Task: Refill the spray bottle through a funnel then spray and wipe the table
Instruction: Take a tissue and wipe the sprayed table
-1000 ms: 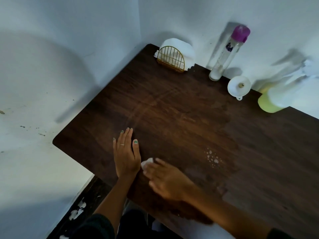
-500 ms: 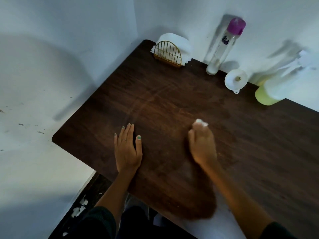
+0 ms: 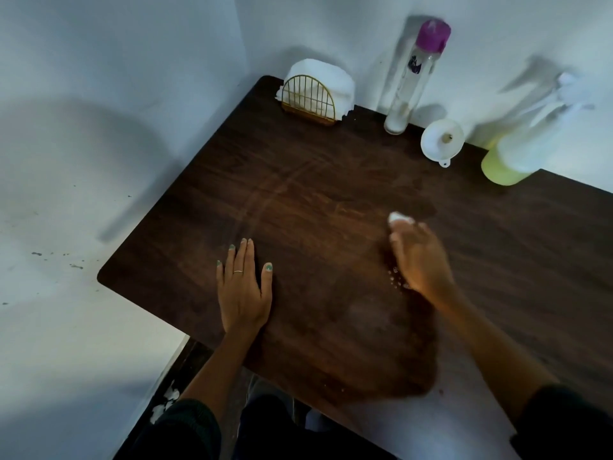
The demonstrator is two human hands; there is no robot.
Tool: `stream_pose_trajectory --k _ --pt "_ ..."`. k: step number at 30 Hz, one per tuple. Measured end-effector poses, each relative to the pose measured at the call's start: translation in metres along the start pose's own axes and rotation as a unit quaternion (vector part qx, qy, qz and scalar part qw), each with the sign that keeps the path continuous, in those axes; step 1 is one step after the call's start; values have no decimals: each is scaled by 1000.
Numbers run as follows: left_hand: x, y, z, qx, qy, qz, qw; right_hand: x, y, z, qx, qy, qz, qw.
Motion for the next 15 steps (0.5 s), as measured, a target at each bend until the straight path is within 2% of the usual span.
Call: stream_pose_trajectory --k 3,6,8,10,12,15 --pt "-2 1 -5 17 10 -1 1000 -8 -55 20 -23 -53 -149 987" --pt "-2 1 -6 26 13 1 1000 -14 -22 17 -6 -62 -152 986" --pt "-1 1 -5 25 13 3 1000 -23 28 11 0 -56 -74 996" --pt "-1 2 -6 24 17 4 1000 -51 90 0 -9 -35 55 998" --pt "-3 2 -8 26 17 4 1000 -87 138 -12 30 17 177 984" --pt "-5 0 -8 20 18 12 1000 -104 142 -21 48 74 289 953"
Point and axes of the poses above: each hand's wrist, its own x-axis towards the middle knuckle, its own z-axis out of the back of the hand, y = z × x, the point moved 8 cm from there along x, towards the middle knuckle, and after that the axes turned 11 degrees about z, right-handed, at the moved point
